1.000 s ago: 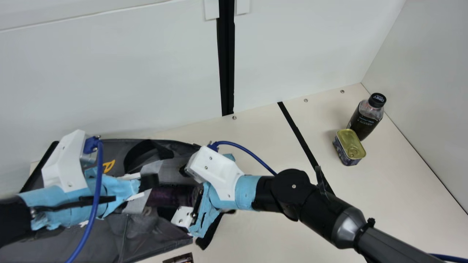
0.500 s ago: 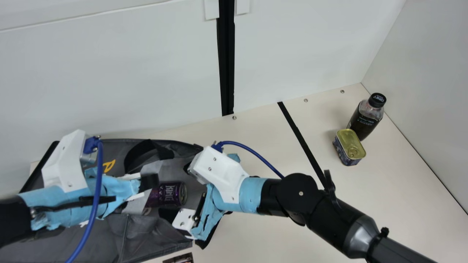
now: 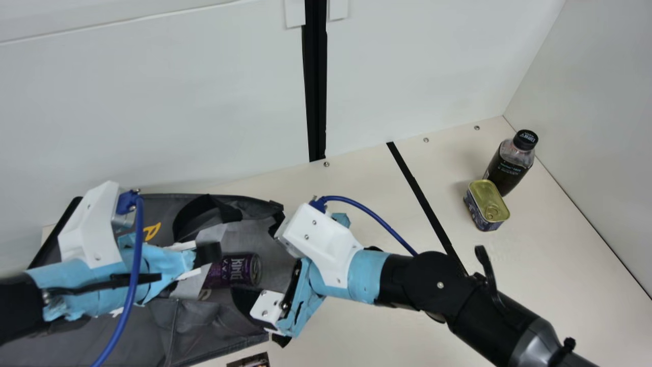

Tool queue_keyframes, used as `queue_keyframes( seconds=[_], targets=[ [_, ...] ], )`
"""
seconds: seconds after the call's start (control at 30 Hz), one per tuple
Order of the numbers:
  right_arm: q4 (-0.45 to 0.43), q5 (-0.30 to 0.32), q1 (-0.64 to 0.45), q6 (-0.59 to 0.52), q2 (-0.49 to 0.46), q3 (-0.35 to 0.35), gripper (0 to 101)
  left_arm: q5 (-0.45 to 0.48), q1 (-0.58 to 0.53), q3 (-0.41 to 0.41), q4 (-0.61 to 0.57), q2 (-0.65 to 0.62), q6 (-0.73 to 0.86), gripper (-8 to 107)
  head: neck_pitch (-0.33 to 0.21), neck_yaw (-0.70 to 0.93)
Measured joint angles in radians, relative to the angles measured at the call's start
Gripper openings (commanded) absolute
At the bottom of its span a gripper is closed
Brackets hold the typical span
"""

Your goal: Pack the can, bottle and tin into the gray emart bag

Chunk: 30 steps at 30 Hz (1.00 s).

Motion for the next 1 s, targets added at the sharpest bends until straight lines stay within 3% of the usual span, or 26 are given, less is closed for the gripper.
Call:
queue_keyframes(
  seconds=[1.0],
  targets=[
    [-0.38, -0.014, -0.103, 0.303, -0.148, -0.008, 91, 0.0, 0.0, 0.0, 0.0, 0.0, 0.0, 10, 0.0, 0.0]
  ],
)
